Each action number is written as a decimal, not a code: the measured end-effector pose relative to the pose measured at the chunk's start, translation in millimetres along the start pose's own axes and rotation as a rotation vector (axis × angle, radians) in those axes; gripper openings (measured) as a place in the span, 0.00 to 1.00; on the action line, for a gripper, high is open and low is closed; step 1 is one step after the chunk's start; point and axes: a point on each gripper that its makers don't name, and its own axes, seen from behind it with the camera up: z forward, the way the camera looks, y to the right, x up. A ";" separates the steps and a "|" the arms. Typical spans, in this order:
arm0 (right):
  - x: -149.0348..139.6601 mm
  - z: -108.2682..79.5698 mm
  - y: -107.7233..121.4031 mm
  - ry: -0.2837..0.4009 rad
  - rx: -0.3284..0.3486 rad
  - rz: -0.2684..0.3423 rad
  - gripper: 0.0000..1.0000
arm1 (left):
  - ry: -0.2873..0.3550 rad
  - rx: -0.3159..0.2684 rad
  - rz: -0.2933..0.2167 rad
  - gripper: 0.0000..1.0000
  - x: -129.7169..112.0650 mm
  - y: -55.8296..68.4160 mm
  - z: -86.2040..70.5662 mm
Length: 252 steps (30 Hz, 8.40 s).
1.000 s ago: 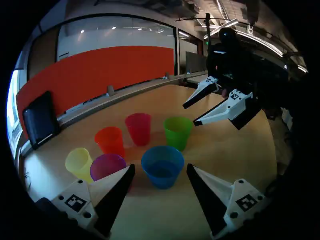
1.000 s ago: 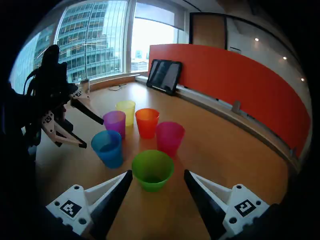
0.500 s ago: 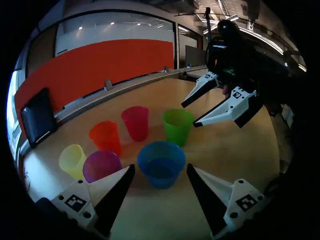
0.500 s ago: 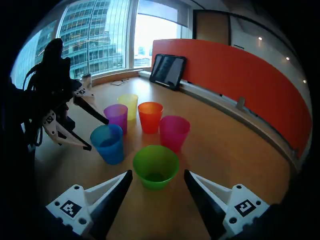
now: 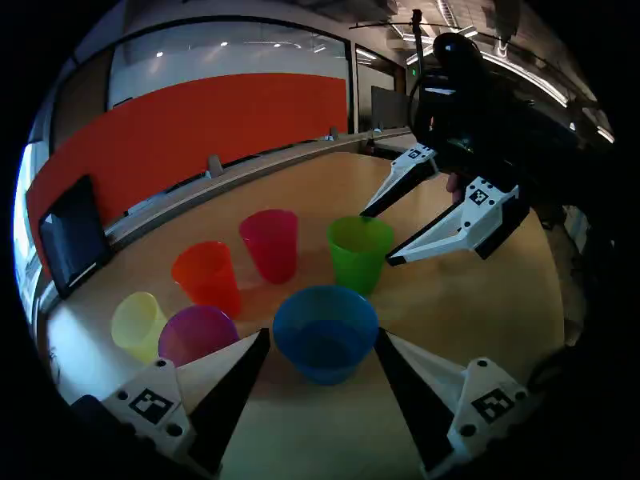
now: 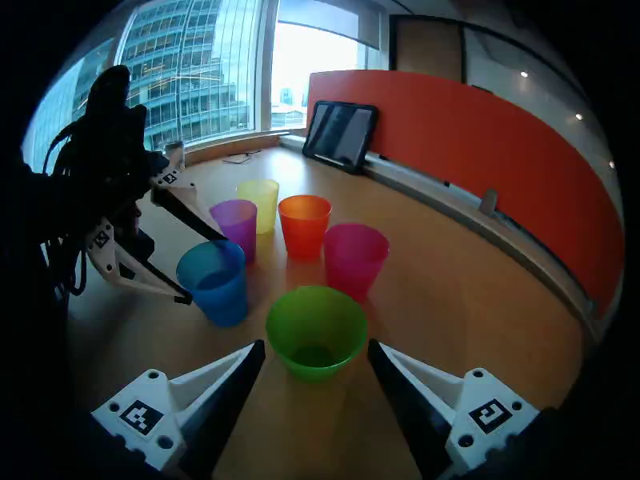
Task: Pour water
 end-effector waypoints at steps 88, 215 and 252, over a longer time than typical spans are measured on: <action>96.7 -47.9 -6.1 0.223 -0.065 0.001 0.95 | 0.207 0.107 0.001 0.87 82.4 -34.8 -78.6; 221.9 -30.9 -113.4 0.533 0.116 -0.081 0.95 | 0.500 0.479 0.685 0.88 252.5 -105.8 -212.2; 225.5 -18.6 -133.6 0.538 0.152 -0.086 0.94 | 0.456 0.524 0.951 0.87 281.1 -81.1 -209.4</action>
